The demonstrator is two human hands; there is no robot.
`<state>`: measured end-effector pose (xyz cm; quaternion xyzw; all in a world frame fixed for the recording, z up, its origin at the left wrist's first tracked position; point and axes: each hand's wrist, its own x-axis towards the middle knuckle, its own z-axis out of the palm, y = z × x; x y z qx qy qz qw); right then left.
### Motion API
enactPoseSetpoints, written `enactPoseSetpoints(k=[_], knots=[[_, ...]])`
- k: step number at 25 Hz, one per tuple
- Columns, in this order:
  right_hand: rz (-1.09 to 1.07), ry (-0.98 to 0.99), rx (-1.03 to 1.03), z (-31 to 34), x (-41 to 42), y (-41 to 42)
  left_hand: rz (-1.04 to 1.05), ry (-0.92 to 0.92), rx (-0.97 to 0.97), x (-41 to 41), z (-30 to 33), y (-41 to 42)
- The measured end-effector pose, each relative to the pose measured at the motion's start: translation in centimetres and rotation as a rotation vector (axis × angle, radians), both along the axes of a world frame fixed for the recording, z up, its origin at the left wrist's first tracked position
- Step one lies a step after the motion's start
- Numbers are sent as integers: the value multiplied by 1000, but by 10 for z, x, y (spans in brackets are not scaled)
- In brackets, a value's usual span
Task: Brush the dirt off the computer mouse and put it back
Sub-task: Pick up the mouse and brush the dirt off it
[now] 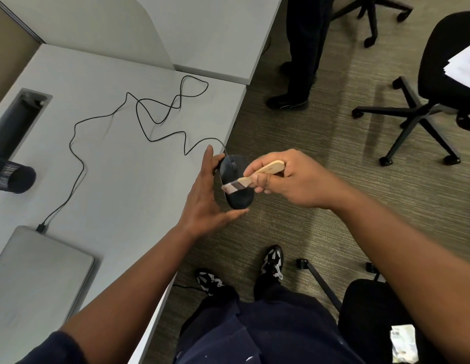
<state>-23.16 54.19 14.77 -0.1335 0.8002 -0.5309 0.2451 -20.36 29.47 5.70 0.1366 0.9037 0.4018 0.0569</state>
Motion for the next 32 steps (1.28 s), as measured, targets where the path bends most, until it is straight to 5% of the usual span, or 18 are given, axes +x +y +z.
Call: enactPoseSetpoints(k=[9, 15, 32], knots=[[292, 90, 420, 2, -6, 13, 5, -4, 39, -2, 2, -7], [209, 5, 49, 9, -6, 9, 6, -6, 30, -4, 3, -3], [286, -4, 280, 5, -11, 16, -22, -51, -9, -7, -2, 4]])
